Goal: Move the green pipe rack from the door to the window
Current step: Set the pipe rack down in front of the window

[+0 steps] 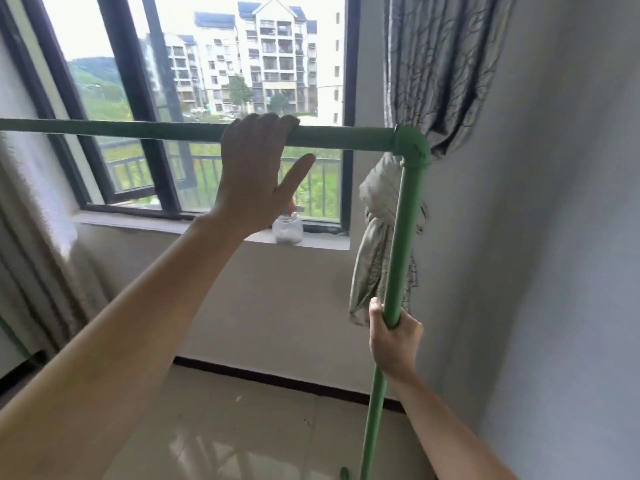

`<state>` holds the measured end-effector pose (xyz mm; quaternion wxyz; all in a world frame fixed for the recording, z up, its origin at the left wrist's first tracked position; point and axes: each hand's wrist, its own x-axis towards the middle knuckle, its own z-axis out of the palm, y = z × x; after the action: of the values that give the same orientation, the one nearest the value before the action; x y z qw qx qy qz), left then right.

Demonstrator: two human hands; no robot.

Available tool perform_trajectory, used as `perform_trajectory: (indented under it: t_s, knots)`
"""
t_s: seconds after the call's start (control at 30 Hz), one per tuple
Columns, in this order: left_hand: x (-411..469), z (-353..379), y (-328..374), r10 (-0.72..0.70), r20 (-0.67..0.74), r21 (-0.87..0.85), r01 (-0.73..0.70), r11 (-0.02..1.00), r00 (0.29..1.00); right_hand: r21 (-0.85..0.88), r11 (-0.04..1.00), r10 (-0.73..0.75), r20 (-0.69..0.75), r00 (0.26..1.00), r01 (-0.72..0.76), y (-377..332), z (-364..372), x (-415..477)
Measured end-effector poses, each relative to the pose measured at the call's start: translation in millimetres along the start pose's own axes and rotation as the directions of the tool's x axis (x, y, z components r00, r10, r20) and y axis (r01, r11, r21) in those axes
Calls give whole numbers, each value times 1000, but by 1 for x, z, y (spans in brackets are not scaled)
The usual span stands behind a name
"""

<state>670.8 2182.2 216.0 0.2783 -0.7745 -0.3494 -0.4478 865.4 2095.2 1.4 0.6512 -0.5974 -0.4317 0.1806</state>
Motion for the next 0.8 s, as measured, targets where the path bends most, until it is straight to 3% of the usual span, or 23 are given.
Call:
perform_trajectory:
  t_s: [0.13,0.3,0.6,0.8]
  knots:
    - [16,46,5,-18,-79,-5,18,1000,997,-153,988,-25,-113,993,7,12,-3,35]
    - [34,89,13,-68,-168,-11,67,998,984,-82,995,47,-144,988,-59,27,-2,68]
    - [74,158,2,-46,-167,95,62,994,985,-59,997,41,-103,994,-47,56,11,158]
    - [96,202,3,-66,-118,122,80,989,991,-41,998,48,20,999,-47,83,14,220]
